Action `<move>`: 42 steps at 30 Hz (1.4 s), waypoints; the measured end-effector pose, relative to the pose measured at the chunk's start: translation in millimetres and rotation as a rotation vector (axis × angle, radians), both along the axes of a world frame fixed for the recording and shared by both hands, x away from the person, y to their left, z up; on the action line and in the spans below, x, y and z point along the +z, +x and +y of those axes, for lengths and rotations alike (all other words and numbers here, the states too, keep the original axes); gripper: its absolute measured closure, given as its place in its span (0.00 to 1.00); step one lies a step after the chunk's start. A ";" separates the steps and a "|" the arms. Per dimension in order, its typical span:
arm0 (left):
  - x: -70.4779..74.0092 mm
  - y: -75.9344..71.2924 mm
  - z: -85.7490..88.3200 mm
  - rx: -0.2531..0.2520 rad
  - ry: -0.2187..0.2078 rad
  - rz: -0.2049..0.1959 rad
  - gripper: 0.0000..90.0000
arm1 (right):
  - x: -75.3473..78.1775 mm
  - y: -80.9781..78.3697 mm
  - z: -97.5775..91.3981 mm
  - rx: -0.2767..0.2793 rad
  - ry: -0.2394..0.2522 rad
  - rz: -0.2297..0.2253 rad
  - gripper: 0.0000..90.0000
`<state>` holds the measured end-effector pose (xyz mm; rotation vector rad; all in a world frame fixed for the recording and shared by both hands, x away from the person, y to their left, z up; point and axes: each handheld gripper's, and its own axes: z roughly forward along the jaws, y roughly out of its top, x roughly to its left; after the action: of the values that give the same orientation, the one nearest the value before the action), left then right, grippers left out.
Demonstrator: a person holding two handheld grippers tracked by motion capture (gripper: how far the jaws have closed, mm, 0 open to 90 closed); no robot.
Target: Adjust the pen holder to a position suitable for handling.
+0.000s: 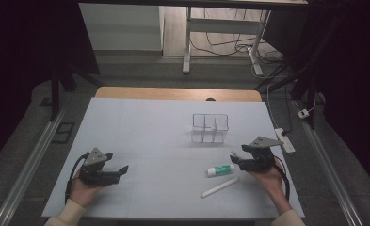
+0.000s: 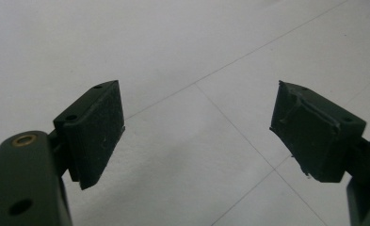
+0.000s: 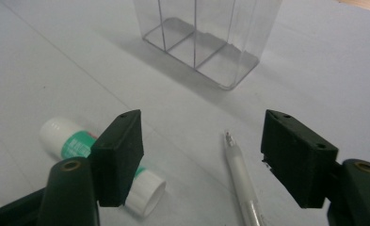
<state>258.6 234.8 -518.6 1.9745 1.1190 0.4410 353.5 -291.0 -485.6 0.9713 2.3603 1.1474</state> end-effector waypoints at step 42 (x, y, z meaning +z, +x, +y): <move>2.5 -2.7 0.1 -0.004 -0.001 -0.011 0.20 | -1.1 81.0 28.4 -0.112 -0.073 0.021 0.99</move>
<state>255.9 234.9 -516.1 1.9707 1.1078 0.4489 434.6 -262.6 -486.7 1.0804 2.3147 1.0071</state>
